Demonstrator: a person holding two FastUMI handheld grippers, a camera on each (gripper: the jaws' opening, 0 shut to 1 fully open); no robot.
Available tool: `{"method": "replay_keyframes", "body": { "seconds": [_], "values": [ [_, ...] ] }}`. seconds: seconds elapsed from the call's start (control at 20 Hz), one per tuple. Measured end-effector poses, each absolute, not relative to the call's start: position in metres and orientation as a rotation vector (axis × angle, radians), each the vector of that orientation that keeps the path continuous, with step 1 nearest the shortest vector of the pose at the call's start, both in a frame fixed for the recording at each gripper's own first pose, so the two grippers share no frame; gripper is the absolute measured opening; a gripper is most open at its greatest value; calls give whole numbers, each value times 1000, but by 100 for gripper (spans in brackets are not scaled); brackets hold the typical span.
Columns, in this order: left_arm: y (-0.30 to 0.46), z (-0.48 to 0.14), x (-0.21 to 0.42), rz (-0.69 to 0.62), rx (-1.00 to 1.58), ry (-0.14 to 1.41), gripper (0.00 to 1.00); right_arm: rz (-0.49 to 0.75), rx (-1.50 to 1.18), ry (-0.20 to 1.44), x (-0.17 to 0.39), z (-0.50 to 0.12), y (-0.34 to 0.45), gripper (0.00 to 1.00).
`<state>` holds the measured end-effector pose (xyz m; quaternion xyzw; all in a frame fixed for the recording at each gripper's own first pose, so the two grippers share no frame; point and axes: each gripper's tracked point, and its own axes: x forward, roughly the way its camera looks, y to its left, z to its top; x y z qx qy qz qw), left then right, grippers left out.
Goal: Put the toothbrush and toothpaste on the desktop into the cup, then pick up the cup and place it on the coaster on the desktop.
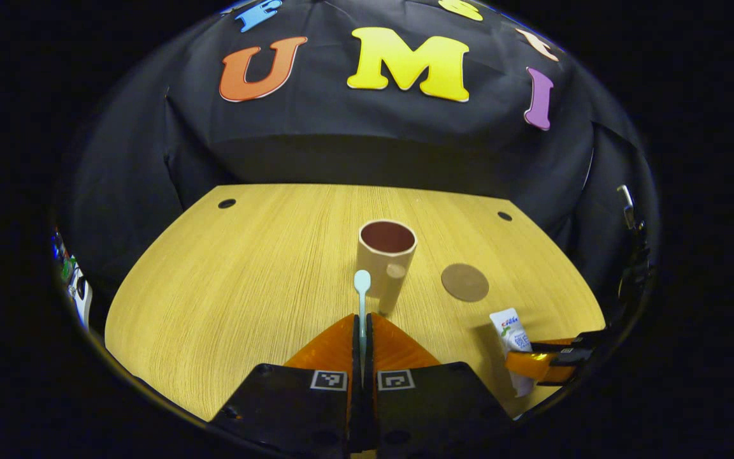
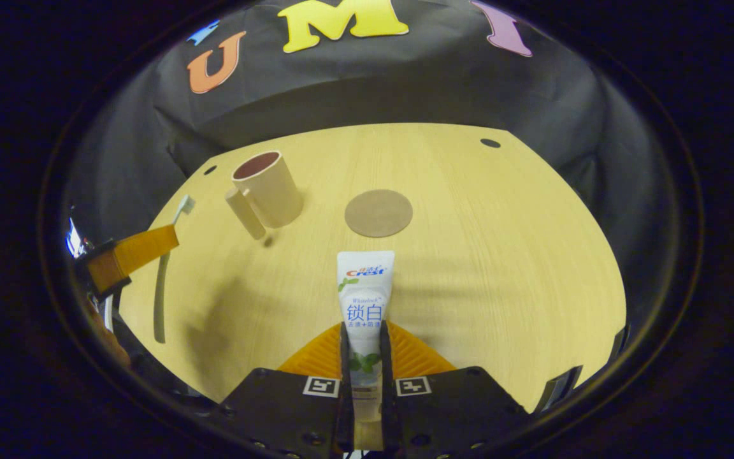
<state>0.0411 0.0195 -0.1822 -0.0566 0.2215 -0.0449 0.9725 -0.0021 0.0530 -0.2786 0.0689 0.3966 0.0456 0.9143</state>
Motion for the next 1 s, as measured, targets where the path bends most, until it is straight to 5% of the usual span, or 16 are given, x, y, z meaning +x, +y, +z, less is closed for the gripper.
{"method": "replay_keyframes", "body": {
  "seconds": [0.55,1.0],
  "values": [
    [22,-55,127,-130,-152,61,3,113,133,774,0,-252,45,17],
    [-1,-22,189,-176,-152,-151,3,125,170,788,-5,-260,43,17]
  ]
}}
